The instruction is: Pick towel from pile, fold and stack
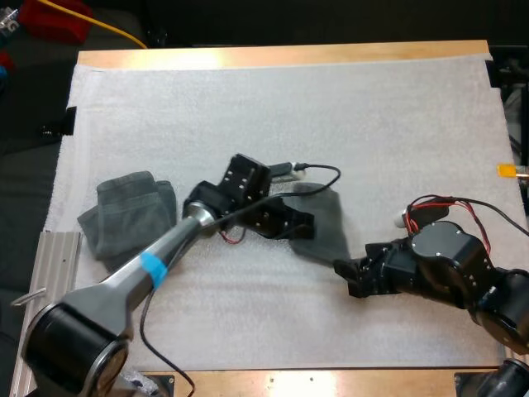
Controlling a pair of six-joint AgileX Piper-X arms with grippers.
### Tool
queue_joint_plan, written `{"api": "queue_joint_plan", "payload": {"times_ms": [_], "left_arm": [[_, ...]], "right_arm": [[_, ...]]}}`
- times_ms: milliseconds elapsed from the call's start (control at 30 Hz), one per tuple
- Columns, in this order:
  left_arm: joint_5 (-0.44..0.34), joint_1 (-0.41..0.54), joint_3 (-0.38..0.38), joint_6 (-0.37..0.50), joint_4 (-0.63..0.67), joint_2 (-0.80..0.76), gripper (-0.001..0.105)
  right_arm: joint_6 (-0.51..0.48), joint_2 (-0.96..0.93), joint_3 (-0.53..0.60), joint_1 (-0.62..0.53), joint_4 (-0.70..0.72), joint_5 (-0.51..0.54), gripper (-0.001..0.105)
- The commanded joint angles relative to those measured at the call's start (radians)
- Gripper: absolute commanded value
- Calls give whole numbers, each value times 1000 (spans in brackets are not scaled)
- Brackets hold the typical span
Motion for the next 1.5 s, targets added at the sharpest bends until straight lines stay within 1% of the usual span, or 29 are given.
{"api": "queue_joint_plan", "payload": {"times_ms": [0,133,300,467,600,800,1000,1167,1300,1467], "left_arm": [[-7,15,-6,31,21,-27,0],[-41,65,-8,90,75,-81,0],[-43,122,-29,157,156,-113,0],[-57,154,-78,238,247,-114,0],[-99,155,-120,294,306,-114,0],[-140,181,-174,351,370,-114,0],[-140,286,-189,395,443,-122,0],[-139,415,-189,488,522,-160,0],[-136,521,-189,536,560,-193,0],[-136,653,-189,616,620,-204,0]], "right_arm": [[8,-7,2,0,-30,-13,64],[38,-7,2,0,-79,-10,64],[52,9,2,0,-108,-1,64],[63,32,2,0,-141,-1,64],[68,40,2,0,-166,-1,64],[68,40,2,0,-171,-1,64],[68,40,2,0,-170,-1,64],[68,40,2,0,-170,-3,64],[68,40,2,0,-170,-3,64],[68,40,2,0,-170,-3,64]]}}
